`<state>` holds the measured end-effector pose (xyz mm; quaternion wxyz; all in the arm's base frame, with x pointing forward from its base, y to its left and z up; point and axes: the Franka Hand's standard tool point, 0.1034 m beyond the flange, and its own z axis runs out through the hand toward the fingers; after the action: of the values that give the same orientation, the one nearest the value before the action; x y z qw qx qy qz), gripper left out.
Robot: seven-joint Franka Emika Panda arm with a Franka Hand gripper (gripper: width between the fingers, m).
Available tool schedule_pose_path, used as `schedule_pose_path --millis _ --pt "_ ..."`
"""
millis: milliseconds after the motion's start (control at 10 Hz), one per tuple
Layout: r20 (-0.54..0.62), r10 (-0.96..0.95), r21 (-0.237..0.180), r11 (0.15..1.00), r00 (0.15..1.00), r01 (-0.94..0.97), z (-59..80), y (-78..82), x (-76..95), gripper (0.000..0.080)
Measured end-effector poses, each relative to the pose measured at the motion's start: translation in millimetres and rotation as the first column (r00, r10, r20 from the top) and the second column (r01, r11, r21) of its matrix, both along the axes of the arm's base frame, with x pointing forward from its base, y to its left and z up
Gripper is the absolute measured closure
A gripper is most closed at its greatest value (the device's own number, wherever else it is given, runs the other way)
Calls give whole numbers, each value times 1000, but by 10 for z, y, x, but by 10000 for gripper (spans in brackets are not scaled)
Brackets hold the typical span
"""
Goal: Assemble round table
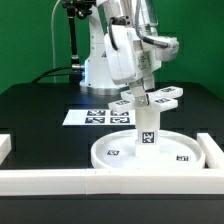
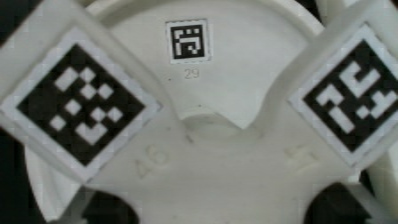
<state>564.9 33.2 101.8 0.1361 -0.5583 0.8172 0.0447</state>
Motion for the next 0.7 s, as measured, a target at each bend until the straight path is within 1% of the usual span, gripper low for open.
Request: schedule_pose_path --millis 100,200,300,400,500,600,700 --pt "2 32 -2 999 999 -32 2 6 -5 346" --pt "7 75 -1 997 997 -75 54 6 5 205" --pt "14 103 1 995 995 -103 126 12 13 161" --pt "16 122 8 992 992 -122 197 28 20 153" --pt "26 134 18 991 991 -134 302 46 53 153" --pt "38 153 17 988 987 -154 344 60 72 150" --pt "38 174 13 985 984 -174 314 62 57 150"
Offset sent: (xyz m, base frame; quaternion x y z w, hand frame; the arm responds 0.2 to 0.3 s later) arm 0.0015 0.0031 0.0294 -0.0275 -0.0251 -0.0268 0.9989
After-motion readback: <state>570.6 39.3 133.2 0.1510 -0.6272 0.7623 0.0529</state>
